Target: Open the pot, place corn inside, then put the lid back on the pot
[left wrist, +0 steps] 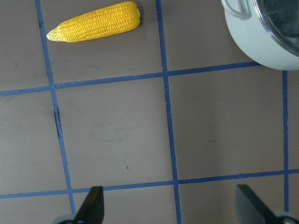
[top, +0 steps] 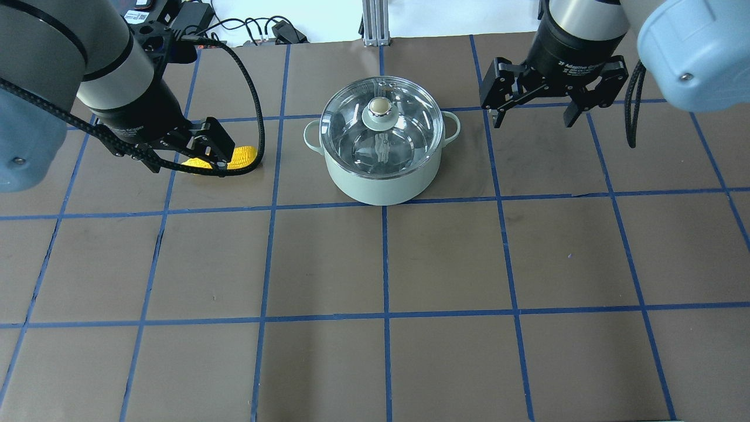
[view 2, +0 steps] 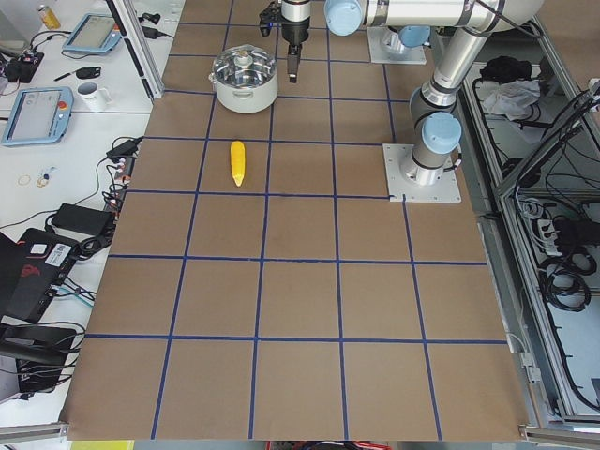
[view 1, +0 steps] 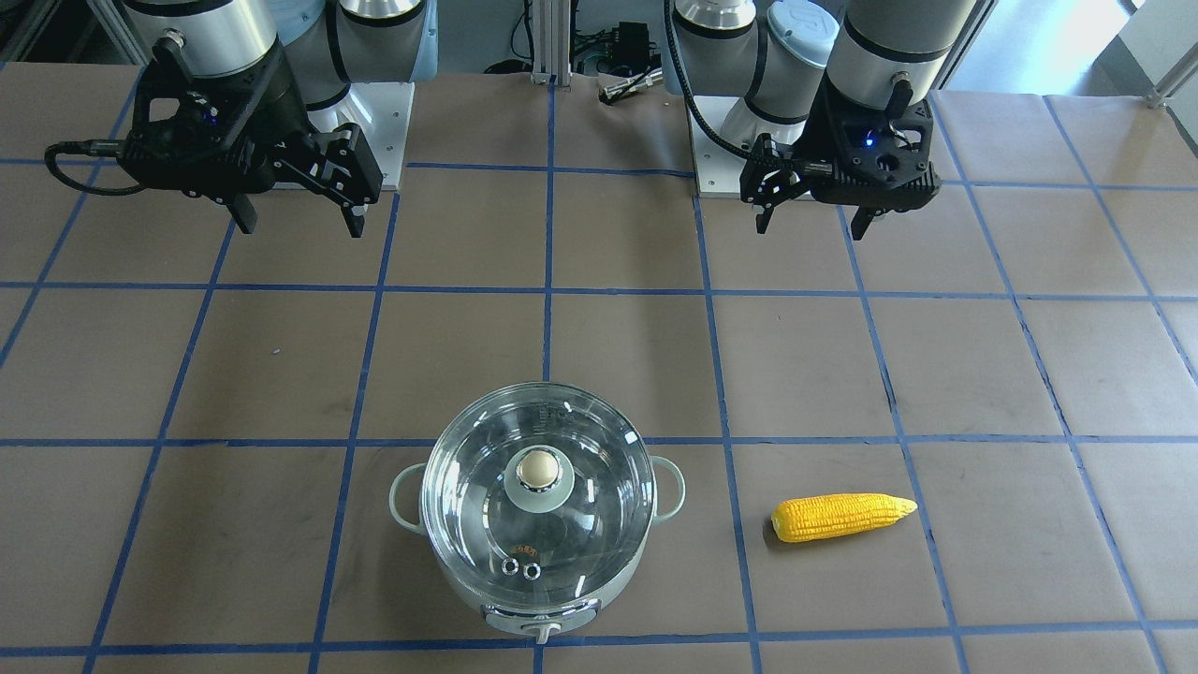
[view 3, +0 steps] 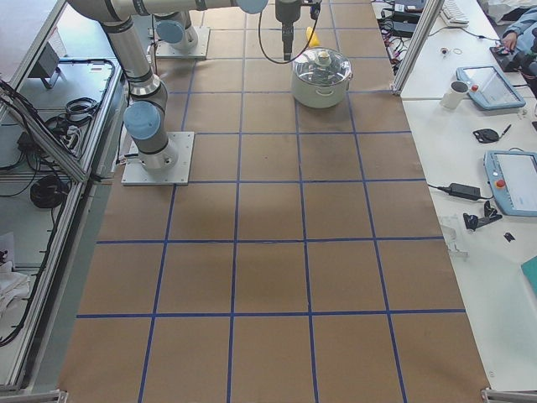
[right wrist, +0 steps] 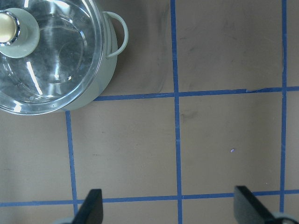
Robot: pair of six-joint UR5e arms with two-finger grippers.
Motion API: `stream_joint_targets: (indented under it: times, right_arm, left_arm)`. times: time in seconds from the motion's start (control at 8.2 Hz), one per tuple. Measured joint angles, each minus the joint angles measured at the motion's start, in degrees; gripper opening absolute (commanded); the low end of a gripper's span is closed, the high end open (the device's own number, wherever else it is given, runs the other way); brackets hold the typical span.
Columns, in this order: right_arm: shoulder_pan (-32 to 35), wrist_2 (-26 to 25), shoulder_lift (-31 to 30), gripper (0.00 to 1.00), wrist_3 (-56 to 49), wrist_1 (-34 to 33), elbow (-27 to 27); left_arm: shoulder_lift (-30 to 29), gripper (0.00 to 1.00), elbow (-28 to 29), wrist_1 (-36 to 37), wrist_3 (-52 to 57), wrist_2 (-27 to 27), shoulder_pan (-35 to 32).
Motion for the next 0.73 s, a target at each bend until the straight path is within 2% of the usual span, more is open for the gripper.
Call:
stream_joint_targets:
  times: [0.49,0.73]
  right_arm:
    - [0.0,0.0,-0.1,1.00,-0.3,0.5,0.2]
    - [0.0,0.0,-0.2,1.00,-0.6,0.6,0.2]
  left_arm:
    - [0.0,1.00,0.0,0.1,0.6,0.0,0.1]
    - [-1.0,1.00,0.0,1.8,5.2,0.0,0.6]
